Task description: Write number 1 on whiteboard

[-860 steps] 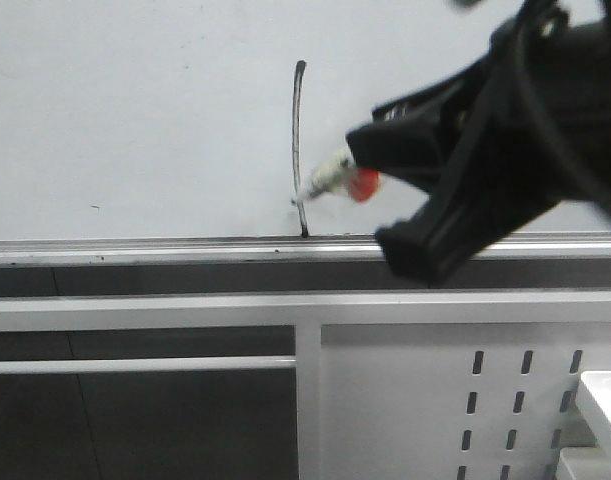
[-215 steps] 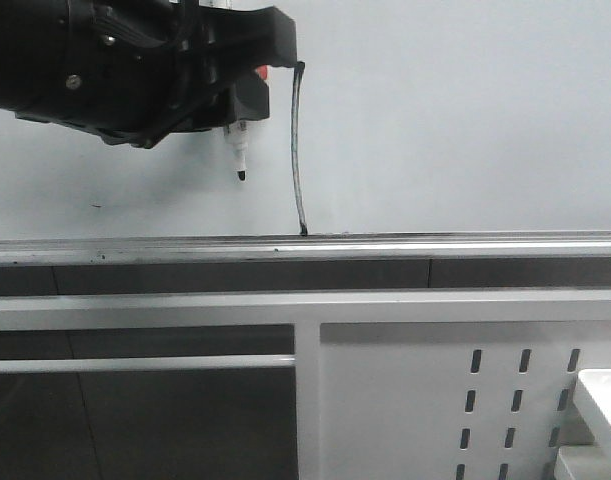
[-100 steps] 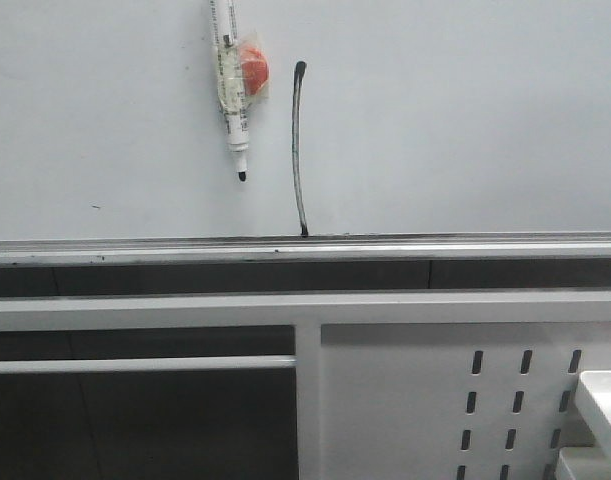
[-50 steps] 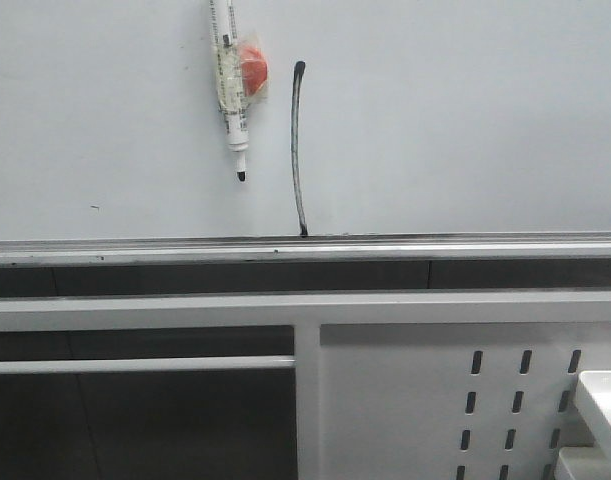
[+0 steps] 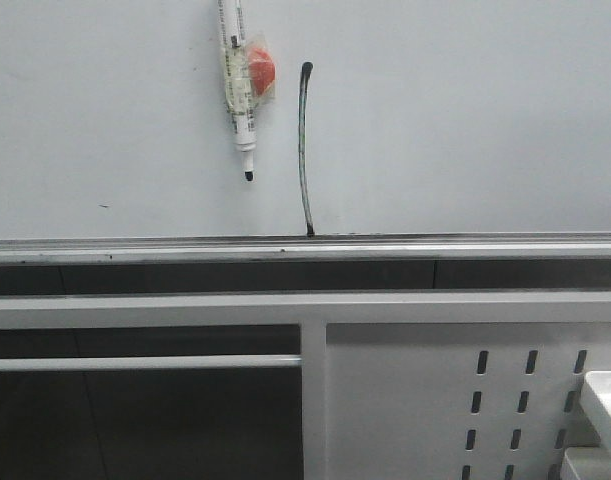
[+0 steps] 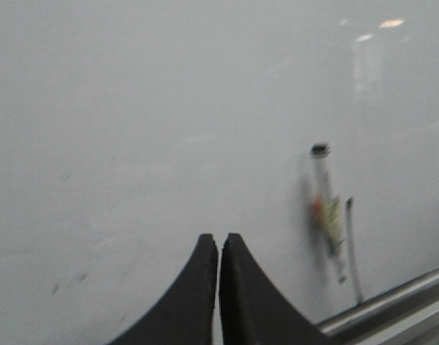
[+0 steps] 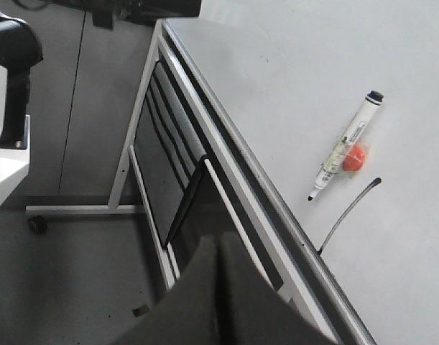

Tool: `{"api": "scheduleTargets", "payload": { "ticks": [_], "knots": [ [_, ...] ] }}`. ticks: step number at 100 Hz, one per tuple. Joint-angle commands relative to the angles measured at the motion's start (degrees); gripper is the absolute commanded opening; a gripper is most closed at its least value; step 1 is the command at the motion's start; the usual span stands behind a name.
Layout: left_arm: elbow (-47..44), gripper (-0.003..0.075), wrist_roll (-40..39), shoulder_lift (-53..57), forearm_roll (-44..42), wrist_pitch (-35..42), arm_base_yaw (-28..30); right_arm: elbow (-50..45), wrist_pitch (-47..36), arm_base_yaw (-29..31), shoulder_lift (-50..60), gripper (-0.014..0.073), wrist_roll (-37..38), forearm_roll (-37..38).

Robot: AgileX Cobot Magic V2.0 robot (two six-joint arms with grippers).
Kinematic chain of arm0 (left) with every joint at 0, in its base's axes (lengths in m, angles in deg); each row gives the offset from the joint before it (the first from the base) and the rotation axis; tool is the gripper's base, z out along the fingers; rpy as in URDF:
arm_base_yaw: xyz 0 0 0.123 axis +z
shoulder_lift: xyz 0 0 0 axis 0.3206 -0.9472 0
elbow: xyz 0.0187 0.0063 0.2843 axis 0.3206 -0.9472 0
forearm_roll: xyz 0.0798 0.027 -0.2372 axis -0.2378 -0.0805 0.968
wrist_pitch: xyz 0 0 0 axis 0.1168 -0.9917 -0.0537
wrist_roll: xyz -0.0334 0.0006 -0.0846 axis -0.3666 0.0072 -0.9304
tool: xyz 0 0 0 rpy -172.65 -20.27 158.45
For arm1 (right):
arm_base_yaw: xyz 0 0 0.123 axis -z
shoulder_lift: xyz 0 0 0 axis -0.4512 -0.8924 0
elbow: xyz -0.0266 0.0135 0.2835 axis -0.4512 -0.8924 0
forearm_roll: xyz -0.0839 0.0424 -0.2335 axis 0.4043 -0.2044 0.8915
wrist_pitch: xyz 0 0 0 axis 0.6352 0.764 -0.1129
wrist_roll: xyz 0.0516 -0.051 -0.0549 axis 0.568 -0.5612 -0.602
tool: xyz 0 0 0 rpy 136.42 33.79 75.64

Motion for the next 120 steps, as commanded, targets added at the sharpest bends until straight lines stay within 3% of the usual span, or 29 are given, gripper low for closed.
{"api": "scheduleTargets", "payload": {
  "ticks": [1,20,49,120],
  "knots": [
    [-2.01,-0.002,-7.31,1.03,-8.98,0.04,7.19,1.28,-4.32,0.39,-0.67,-0.0051,-0.12,-0.36],
    [-7.84,-0.002,-28.05,7.56,-23.83,-3.72,17.92,1.28,-4.32,0.39,-0.67,-0.0051,-0.12,-0.36],
    [-7.71,-0.002,-32.24,12.8,-24.48,-30.47,29.5,1.28,-4.32,0.39,-0.67,-0.0051,-0.12,-0.36],
    [-7.71,-0.002,-32.24,16.09,-24.47,-31.17,31.96,1.28,-4.32,0.39,-0.67,-0.0051,-0.12,-0.36]
  ]
}}
